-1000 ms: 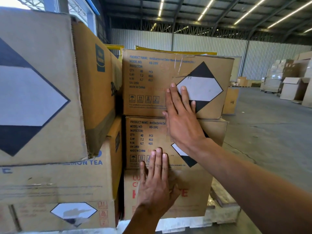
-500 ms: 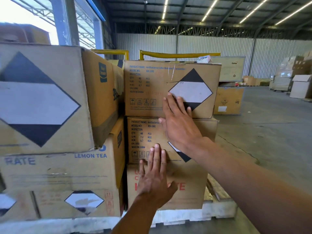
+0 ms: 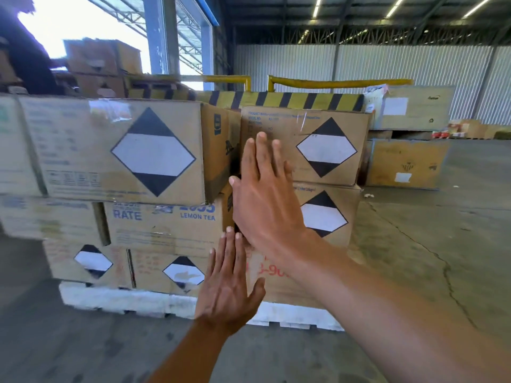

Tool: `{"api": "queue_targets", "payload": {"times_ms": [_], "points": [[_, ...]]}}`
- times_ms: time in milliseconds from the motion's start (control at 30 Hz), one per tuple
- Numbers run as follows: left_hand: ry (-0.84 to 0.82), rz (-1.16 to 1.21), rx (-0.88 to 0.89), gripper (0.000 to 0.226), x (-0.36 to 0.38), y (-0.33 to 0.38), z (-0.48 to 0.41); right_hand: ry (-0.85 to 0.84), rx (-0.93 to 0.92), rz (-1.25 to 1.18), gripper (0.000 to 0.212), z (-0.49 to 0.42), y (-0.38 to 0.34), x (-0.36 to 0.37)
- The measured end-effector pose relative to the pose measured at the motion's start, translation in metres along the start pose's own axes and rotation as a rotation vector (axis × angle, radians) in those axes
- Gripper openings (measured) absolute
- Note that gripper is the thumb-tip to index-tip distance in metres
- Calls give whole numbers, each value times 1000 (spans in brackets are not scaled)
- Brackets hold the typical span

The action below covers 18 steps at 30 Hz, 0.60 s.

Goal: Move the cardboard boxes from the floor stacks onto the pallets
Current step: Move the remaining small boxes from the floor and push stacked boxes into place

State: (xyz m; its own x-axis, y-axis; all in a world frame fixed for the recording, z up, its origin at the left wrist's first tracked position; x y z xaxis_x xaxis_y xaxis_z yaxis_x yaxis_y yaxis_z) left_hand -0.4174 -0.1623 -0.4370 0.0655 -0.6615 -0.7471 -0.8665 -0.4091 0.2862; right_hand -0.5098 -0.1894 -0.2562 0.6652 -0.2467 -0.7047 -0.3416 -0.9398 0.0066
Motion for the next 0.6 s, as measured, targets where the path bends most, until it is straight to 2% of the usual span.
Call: {"api": "queue_targets", "payload": {"times_ms": [133,300,467,600], "points": [[-65,-15,5,87,-19,-39,20,7,-25,45,67,2,-41,-8],[-63,-48,46,90,-54,-106,26,54,-41,139,67,-11,-103,-4],[-37,-17,66,97,-68,-181,9,77,-77,252,68,-41,-157,24],[-56,-38,88,98,-71,-209,-13,112,-71,315,69,-67,-181,46]]}}
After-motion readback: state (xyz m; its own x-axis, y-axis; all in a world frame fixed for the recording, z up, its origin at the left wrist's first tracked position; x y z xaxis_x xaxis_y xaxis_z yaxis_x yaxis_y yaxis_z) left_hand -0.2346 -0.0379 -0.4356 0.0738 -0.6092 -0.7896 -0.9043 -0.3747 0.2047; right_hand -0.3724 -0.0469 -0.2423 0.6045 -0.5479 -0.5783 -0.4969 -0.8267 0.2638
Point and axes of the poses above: each hand's wrist, its own z-axis away from the middle knuckle, its own x-axis out of the palm, y = z × x, the point moved 2 cm from there along -z, towards the middle knuckle, and after that the axes turned 8 degrees about -x, right-handed, at the moved point
